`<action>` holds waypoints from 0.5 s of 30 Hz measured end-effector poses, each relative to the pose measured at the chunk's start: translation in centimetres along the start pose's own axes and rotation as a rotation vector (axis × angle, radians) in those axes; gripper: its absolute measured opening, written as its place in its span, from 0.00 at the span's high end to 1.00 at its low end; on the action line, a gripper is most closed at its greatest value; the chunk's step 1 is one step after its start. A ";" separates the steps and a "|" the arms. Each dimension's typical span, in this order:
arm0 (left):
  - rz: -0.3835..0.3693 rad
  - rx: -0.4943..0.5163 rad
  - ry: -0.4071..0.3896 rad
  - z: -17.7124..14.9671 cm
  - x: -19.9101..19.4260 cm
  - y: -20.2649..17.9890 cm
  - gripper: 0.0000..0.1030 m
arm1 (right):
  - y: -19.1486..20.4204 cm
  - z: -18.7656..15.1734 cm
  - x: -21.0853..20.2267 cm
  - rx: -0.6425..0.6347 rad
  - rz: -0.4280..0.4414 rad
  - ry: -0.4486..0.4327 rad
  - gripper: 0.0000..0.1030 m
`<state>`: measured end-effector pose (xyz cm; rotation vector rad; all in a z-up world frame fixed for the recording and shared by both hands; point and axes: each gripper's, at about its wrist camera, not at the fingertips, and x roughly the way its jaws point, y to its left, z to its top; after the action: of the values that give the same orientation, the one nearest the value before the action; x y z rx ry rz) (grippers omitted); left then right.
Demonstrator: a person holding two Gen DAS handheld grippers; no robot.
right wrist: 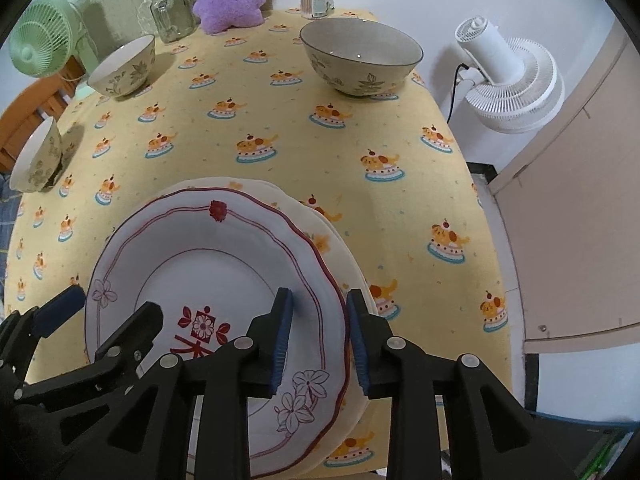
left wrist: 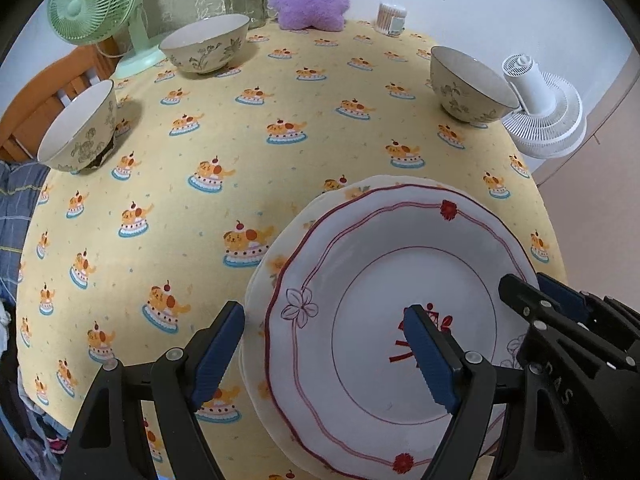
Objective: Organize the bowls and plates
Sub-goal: 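Lower the red-rimmed plate with both tools onto the floral plates, then open both tools and pull them back from the plate stack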
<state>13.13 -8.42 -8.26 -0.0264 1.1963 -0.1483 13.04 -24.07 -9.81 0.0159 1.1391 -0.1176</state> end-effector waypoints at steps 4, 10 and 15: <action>-0.003 -0.016 0.005 -0.3 0.1 0.4 0.19 | 0.1 0.0 0.1 0.006 -0.015 -0.013 0.65; -0.004 -0.051 0.003 -0.8 -0.2 1.5 0.19 | -0.4 -0.2 0.6 0.033 -0.031 0.017 0.30; -0.010 -0.059 -0.009 -1.3 -0.8 2.0 0.19 | 0.2 -0.5 0.2 0.027 -0.034 0.013 0.29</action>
<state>11.83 -6.23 -8.22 -0.0842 1.1919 -0.1217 12.64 -23.89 -10.18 0.0218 1.1510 -0.1634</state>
